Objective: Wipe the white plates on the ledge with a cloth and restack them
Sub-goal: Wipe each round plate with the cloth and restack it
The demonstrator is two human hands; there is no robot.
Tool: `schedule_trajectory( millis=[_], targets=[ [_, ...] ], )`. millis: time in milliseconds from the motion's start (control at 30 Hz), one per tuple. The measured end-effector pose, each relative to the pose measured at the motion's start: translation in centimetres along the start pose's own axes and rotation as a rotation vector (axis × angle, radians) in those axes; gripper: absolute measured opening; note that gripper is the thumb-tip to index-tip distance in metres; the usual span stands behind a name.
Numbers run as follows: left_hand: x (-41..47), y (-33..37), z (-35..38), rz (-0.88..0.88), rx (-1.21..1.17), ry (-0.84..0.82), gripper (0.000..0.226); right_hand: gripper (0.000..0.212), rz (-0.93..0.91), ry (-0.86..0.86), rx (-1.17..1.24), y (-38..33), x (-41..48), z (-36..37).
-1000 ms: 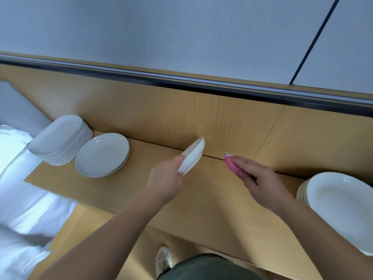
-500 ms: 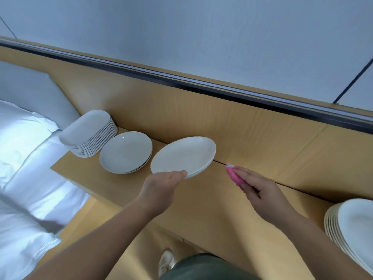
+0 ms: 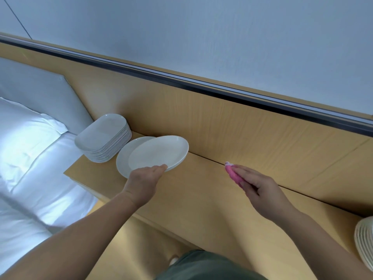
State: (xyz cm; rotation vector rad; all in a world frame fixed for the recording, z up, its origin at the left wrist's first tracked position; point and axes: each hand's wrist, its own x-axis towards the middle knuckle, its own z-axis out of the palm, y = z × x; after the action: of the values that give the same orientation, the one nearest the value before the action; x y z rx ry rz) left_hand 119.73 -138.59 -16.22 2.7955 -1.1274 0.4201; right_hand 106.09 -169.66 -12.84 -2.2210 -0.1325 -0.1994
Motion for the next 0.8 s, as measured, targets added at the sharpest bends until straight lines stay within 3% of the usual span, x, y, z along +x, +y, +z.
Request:
schedule_trajectory(
  millis=[567, 700, 800],
  targets=[
    [-0.8, -5.6, 3.3, -0.032, 0.035, -0.24, 0.073, 0.046, 0.03, -0.03, -0.054, -1.0, 3.4, 3.8],
    [-0.8, -6.0, 3.8, -0.056, 0.038, -0.236, 0.071, 0.045, 0.039, -0.053, -0.06, -1.0, 4.0, 4.1],
    [-0.9, -6.0, 4.0, -0.119, -0.03, -0.332, 0.061, 0.045, 0.047, -0.074, -0.068, -1.0, 4.4, 4.3]
  ],
)
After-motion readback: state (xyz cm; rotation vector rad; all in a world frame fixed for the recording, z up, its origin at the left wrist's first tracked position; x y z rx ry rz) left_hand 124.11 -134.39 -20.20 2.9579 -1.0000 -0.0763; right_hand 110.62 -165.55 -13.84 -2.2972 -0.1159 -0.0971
